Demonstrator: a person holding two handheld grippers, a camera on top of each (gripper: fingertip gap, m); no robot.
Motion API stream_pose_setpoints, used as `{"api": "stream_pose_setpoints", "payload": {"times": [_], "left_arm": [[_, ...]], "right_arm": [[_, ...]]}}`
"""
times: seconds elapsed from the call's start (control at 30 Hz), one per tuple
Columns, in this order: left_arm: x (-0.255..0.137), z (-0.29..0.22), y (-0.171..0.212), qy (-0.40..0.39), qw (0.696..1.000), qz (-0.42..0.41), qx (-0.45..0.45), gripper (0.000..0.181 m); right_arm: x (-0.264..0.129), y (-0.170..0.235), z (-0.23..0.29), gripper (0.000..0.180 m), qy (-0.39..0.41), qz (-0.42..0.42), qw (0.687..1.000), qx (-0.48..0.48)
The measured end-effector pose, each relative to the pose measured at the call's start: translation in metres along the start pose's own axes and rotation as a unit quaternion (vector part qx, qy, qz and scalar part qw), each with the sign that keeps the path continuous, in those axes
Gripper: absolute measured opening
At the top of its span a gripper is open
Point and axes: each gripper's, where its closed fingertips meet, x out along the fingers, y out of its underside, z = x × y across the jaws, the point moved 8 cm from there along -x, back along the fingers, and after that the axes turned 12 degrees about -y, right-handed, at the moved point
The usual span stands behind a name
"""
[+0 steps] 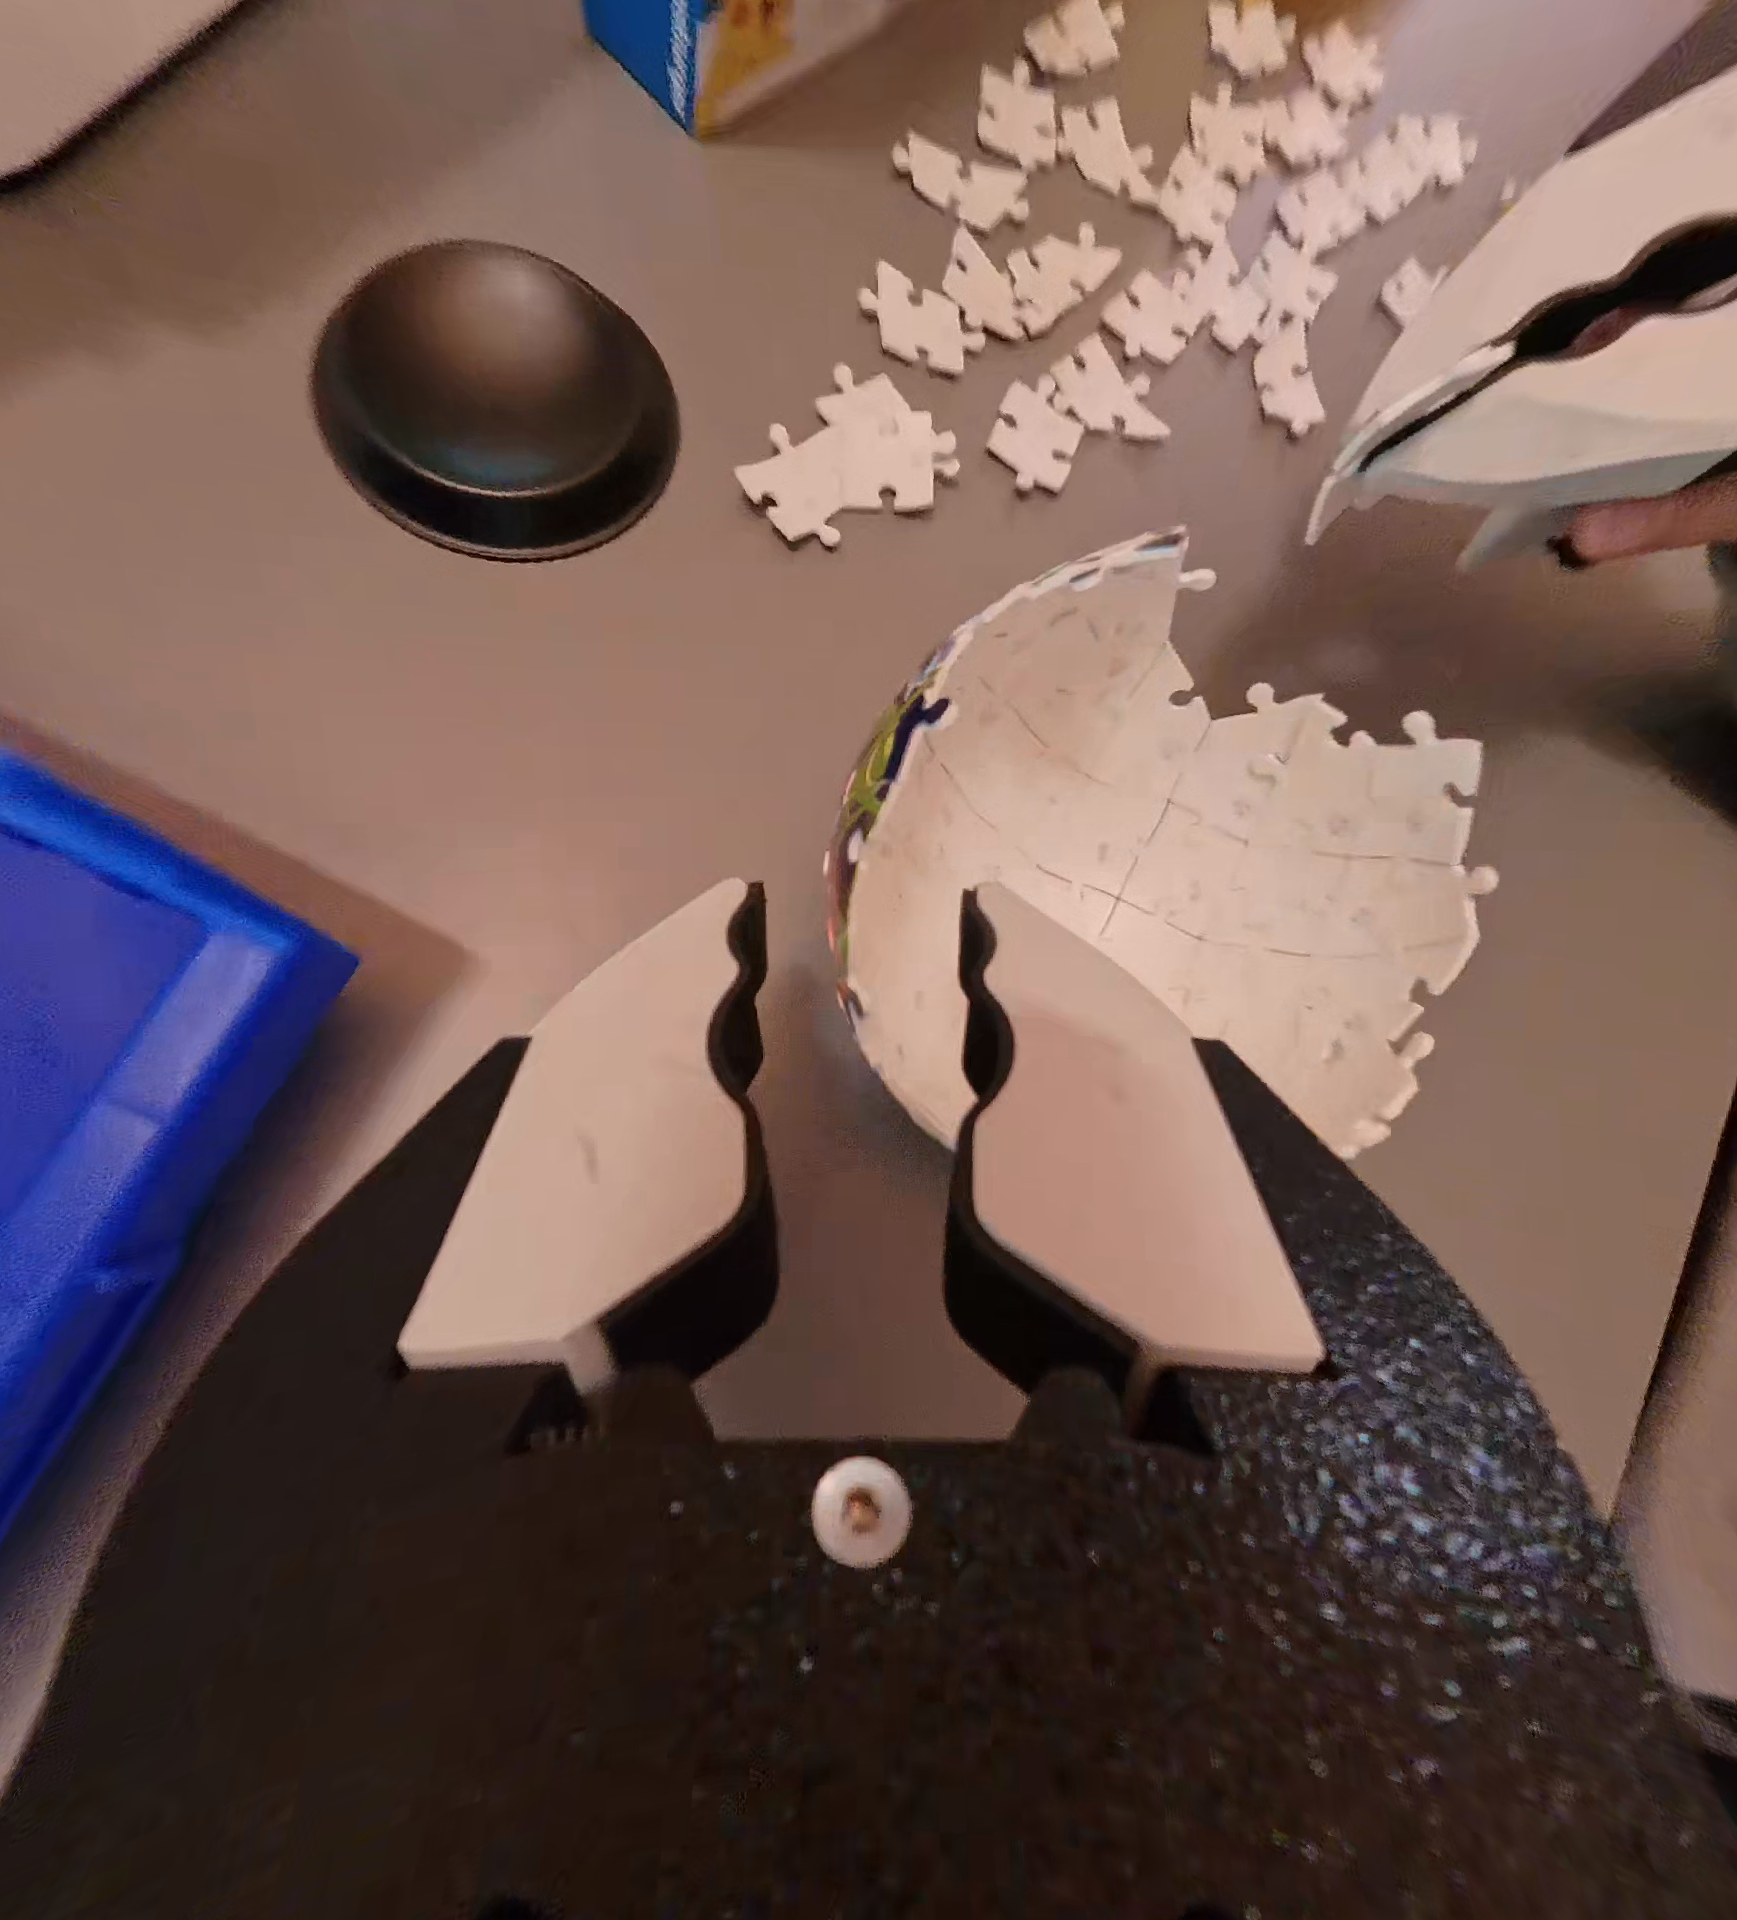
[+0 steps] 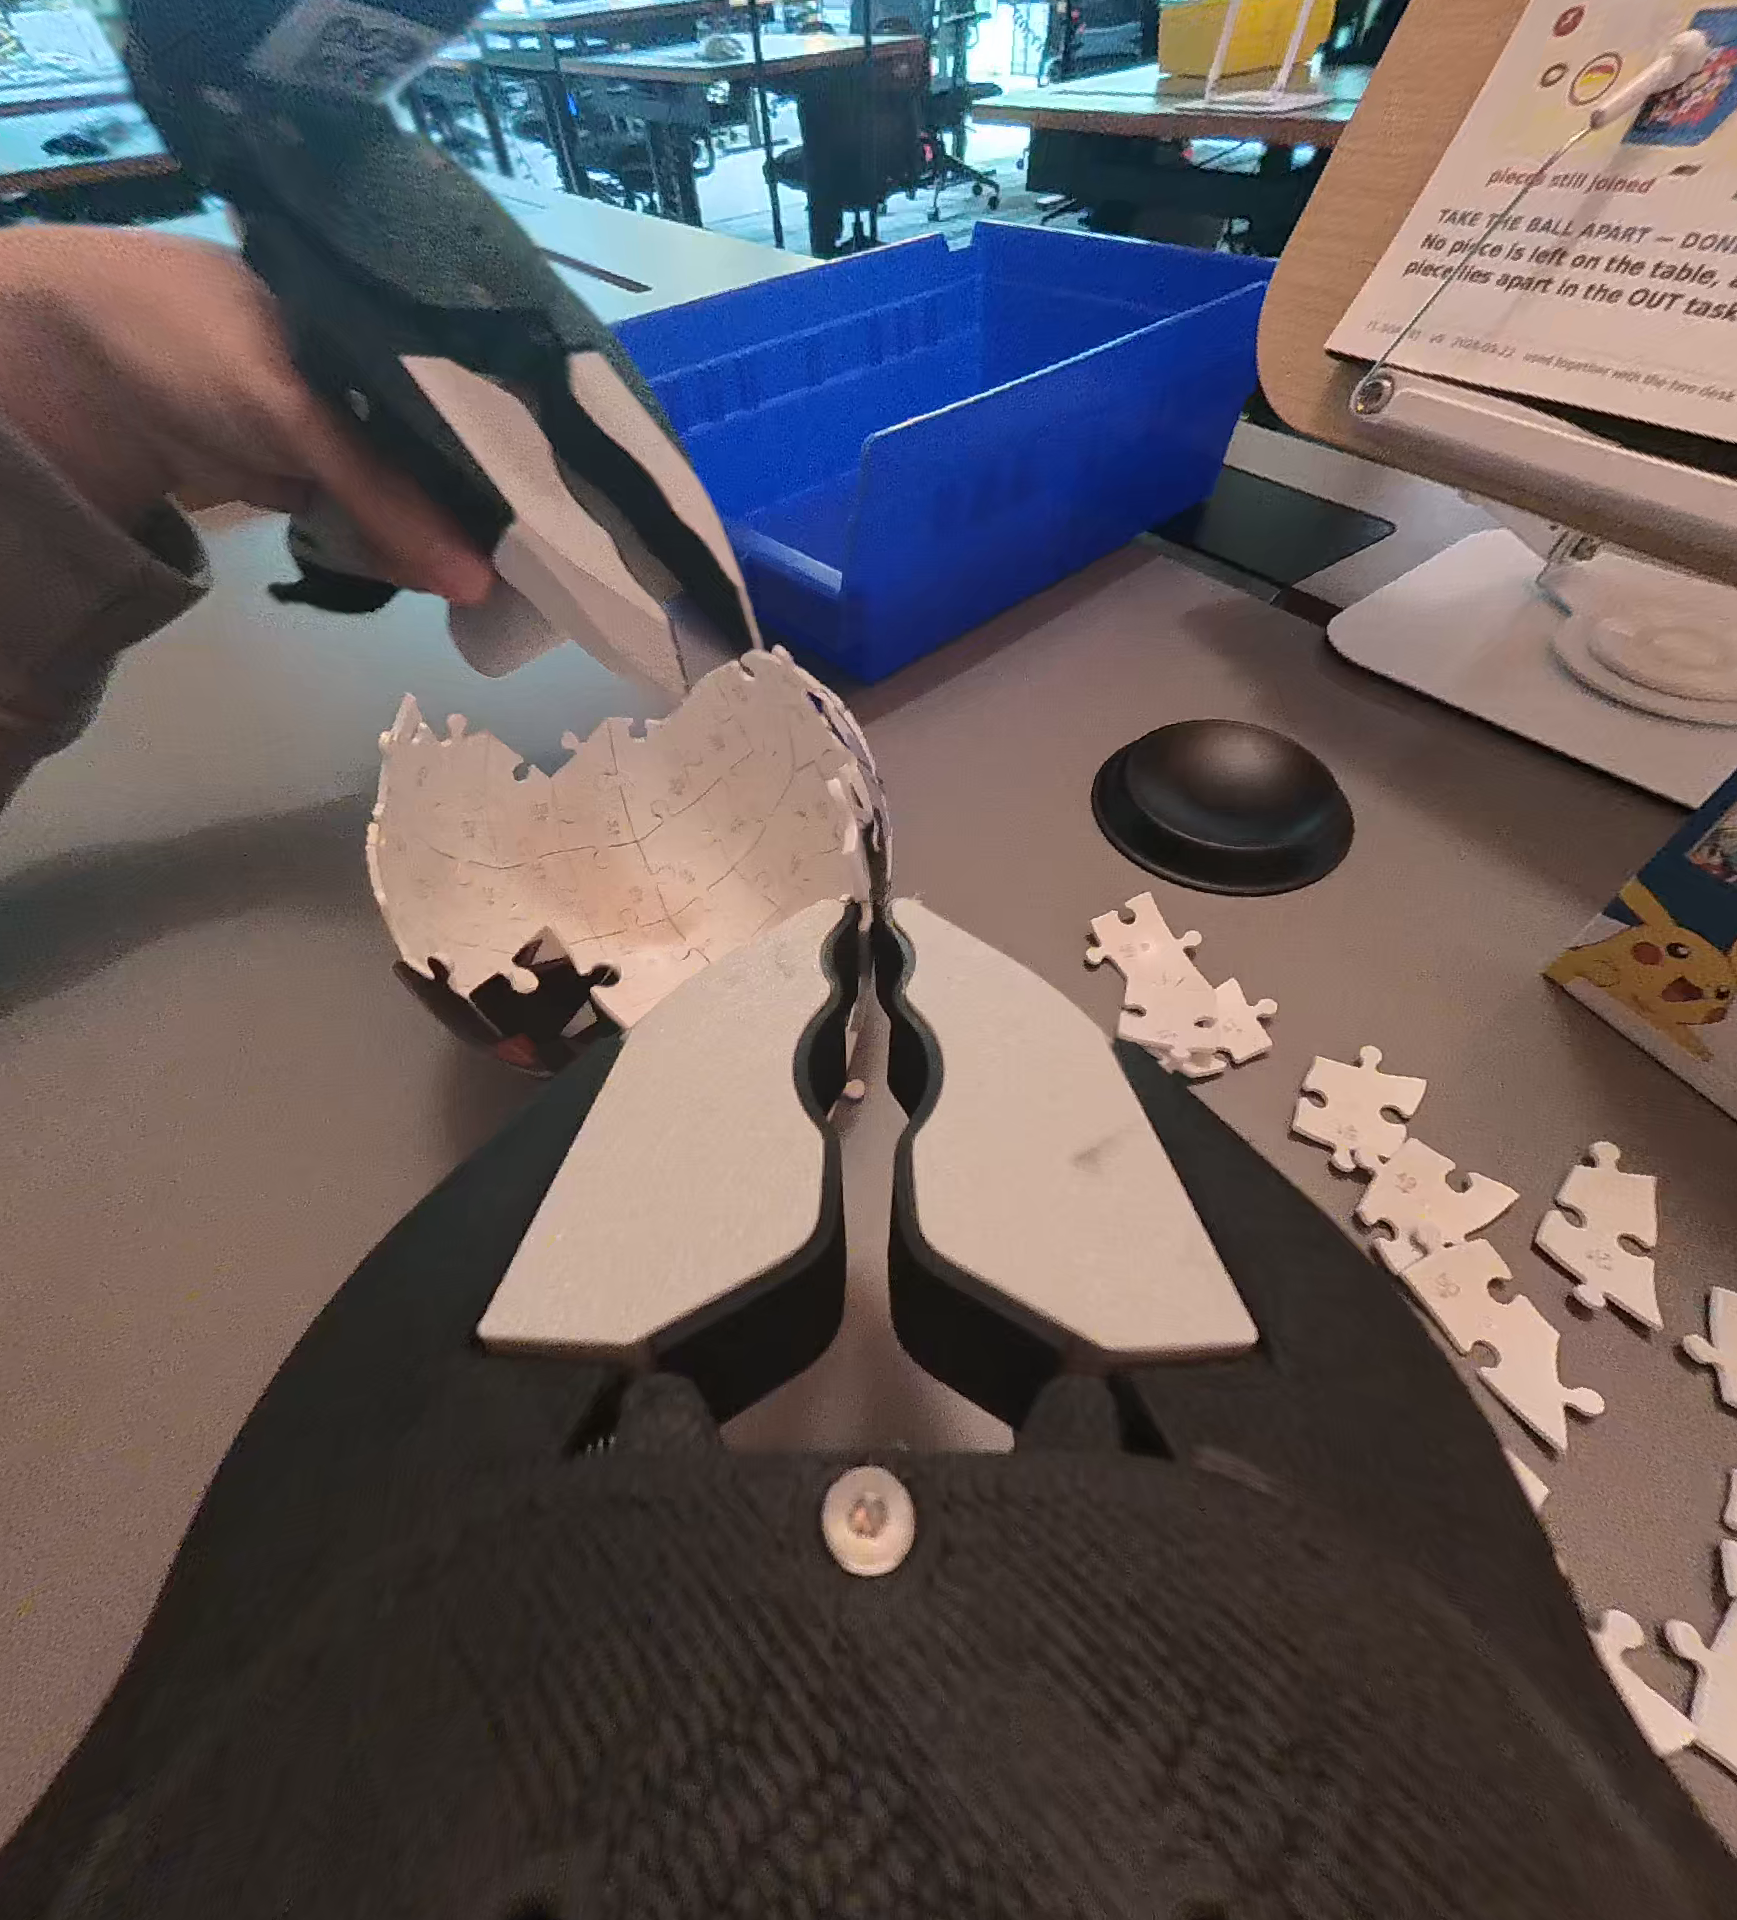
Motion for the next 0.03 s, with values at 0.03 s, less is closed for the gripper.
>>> {"api": "stream_pose_setpoints", "payload": {"times": [0.03], "left_arm": [[0.0055,0.0001,-0.0027,-0.001,1.0,0.014,0.015,0.033]], "right_arm": [[0.0,0.0009,-0.0001,0.002,-0.005,0.004,1.0,-0.001]]}}
